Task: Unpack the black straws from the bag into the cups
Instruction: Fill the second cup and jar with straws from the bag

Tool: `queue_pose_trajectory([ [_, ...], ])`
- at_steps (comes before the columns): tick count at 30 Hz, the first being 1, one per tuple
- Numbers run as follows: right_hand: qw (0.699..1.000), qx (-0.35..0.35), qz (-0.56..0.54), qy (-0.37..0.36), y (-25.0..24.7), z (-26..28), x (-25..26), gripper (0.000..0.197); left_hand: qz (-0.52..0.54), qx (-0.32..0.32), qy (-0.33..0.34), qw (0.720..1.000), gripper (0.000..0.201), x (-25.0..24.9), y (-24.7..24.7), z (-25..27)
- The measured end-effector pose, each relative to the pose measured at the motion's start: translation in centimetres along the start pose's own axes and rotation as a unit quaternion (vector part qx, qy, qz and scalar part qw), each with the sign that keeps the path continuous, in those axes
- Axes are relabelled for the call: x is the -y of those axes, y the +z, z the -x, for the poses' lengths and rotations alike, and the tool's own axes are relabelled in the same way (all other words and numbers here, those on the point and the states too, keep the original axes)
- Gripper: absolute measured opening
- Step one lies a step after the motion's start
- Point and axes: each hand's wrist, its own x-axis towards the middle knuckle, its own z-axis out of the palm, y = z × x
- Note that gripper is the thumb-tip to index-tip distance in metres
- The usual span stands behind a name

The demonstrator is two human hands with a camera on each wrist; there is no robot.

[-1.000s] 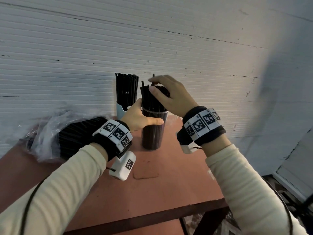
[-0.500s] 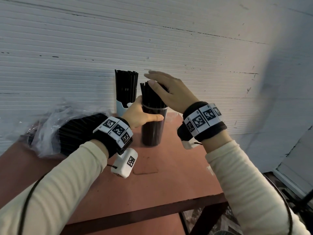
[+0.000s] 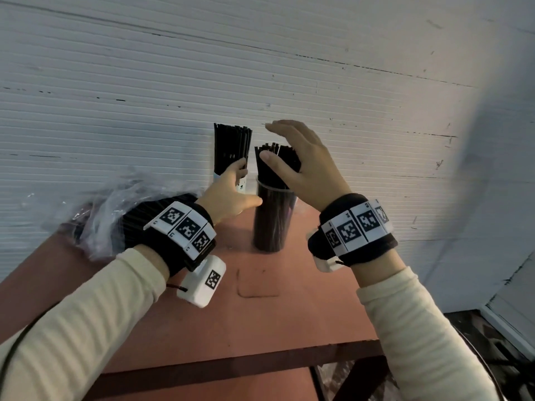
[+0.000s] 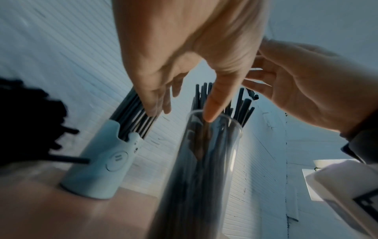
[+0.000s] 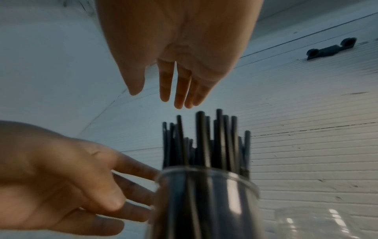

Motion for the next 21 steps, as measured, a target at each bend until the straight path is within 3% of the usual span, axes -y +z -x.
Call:
queue_pose_trajectory([
  [3, 0.997, -0.062, -0.029, -0.025, 1.3, 0.5, 1.7, 0.020, -0.053, -0.049, 0.044, 0.996, 0.055, 0.1, -2.5, 1.8],
  [5, 0.996, -0.053, -0.063, -0.026, 2.6, 0.7, 2.8, 0.007, -0.078, -0.079, 0.047, 0.993, 0.043, 0.0, -4.4, 3.0],
  [10, 0.988, 0.110, -0.109, 0.025, 7.1, 0.3, 5.7, 0.010, -0.128, -0.180, 0.060, 0.973, 0.032, 0.1, -9.6, 6.0],
  [14, 0.954, 0.281, -0.088, 0.052, 11.0, -0.3, 7.6, 0.030, -0.259, -0.226, 0.042, 0.938, 0.029, 1.8, -13.3, 7.7],
  [16, 0.935, 0.347, -0.059, 0.034, 12.8, -0.7, 8.4, 0.037, -0.296, -0.211, 0.015, 0.931, 0.030, 2.9, -14.6, 8.0],
  [21, 0.906, 0.423, 0.004, 0.009, 17.0, -2.0, 9.7, 0.041, -0.261, -0.111, -0.028, 0.959, 0.039, 4.6, -16.0, 8.9],
])
